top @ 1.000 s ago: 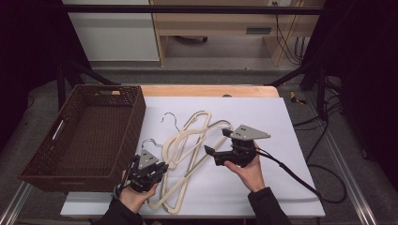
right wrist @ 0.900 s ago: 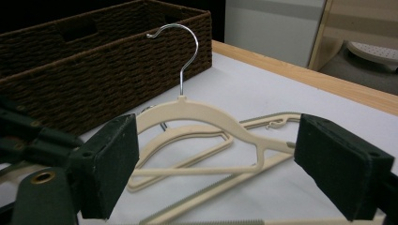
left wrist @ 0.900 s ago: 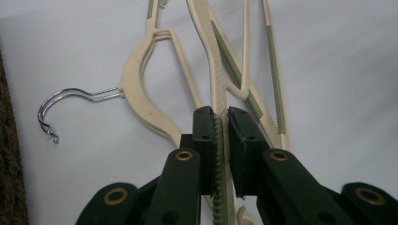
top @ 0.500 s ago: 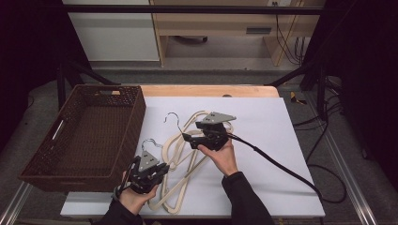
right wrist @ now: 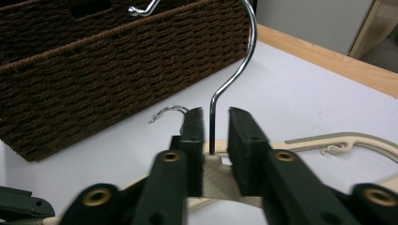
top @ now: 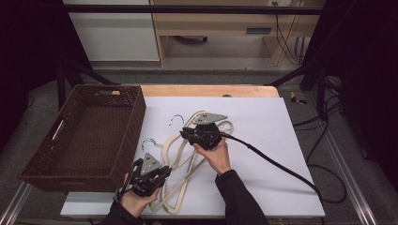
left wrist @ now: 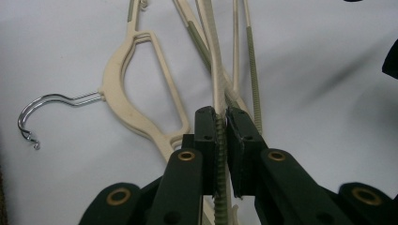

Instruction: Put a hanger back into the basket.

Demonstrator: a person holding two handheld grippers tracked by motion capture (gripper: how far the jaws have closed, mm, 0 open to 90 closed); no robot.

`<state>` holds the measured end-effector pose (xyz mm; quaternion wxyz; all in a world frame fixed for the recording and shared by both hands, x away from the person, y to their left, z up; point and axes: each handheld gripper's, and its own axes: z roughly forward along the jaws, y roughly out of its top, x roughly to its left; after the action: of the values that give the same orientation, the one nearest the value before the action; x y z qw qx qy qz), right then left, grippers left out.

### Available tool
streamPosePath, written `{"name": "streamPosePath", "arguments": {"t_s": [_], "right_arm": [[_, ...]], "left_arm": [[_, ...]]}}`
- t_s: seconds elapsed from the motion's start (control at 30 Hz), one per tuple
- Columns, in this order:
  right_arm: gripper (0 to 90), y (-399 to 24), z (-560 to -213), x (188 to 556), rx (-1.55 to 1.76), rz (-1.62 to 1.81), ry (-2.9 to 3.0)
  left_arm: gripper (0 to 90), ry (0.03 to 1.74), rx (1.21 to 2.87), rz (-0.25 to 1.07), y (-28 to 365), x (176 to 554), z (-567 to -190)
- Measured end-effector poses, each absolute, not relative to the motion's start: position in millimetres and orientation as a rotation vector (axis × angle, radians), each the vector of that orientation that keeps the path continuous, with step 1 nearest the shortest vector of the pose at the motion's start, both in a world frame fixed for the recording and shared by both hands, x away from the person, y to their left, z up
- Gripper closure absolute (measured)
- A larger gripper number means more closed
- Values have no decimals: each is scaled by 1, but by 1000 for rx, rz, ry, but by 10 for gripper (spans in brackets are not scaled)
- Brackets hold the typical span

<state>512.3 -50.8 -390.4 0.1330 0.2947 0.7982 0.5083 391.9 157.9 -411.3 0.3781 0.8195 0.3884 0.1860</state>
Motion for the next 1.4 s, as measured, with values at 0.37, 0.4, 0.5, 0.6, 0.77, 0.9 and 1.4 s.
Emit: {"name": "streamPosePath", "arguments": {"t_s": [0.37,0.4,0.5,0.6,0.77,0.9,1.4], "right_arm": [[887,-53,-386,503,822,1478,2326],[887,-53,-386,503,822,1478,2326],[886,-54,-385,498,806,1491,2322],[887,-56,-384,496,799,1503,2321],[887,-59,-383,491,779,1521,2317],[887,-62,-382,488,768,1534,2316],[770,-68,-370,471,722,1541,2297]], "left_arm": [[576,915,2084,411,158,397,-394],[576,900,2086,393,157,399,-390],[526,884,2062,390,154,409,-380],[537,884,2075,338,146,424,-376],[648,805,2249,314,139,446,-375],[774,926,2035,221,121,448,-387],[859,949,1923,181,122,435,-383]]}}
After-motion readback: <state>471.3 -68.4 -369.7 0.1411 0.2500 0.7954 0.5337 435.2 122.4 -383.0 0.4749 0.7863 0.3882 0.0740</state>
